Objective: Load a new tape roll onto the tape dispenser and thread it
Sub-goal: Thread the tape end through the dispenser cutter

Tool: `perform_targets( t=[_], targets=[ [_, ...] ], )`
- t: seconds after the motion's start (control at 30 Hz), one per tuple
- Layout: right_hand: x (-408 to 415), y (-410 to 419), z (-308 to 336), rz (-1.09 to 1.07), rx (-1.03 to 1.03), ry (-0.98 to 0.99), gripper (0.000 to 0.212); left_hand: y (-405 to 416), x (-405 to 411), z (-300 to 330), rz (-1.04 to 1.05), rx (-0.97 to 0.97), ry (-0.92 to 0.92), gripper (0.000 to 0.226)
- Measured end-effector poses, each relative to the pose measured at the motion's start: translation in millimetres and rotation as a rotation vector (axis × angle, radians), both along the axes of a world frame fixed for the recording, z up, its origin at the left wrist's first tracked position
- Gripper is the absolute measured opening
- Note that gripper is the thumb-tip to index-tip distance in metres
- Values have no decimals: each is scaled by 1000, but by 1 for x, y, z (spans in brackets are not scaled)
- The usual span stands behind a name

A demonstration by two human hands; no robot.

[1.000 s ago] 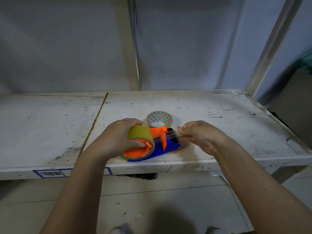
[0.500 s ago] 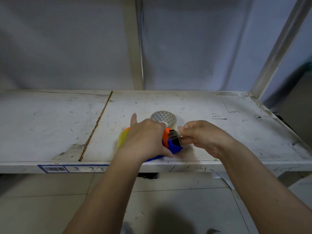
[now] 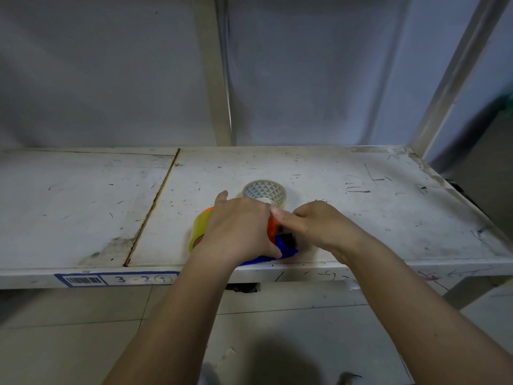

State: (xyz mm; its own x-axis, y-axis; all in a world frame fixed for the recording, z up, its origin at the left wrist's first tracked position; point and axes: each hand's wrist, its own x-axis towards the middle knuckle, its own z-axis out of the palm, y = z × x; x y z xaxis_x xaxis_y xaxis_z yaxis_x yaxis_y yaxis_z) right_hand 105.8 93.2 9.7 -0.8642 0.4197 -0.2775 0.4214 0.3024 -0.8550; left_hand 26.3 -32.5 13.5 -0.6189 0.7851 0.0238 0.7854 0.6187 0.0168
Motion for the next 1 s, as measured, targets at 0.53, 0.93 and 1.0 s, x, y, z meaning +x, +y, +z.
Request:
perform_targets(
  t=[0.53, 0.93, 1.0],
  targets=[
    [-13, 16, -27, -131, -329, -34, 29, 32, -3, 9, -82, -443, 162, 50],
    [-10, 21, -32, -63, -305, -41, 27, 36, -12, 12, -56, -436, 61, 60],
    [-11, 21, -34, -74, -287, -46, 27, 37, -13, 12, -54, -439, 59, 55]
  ],
)
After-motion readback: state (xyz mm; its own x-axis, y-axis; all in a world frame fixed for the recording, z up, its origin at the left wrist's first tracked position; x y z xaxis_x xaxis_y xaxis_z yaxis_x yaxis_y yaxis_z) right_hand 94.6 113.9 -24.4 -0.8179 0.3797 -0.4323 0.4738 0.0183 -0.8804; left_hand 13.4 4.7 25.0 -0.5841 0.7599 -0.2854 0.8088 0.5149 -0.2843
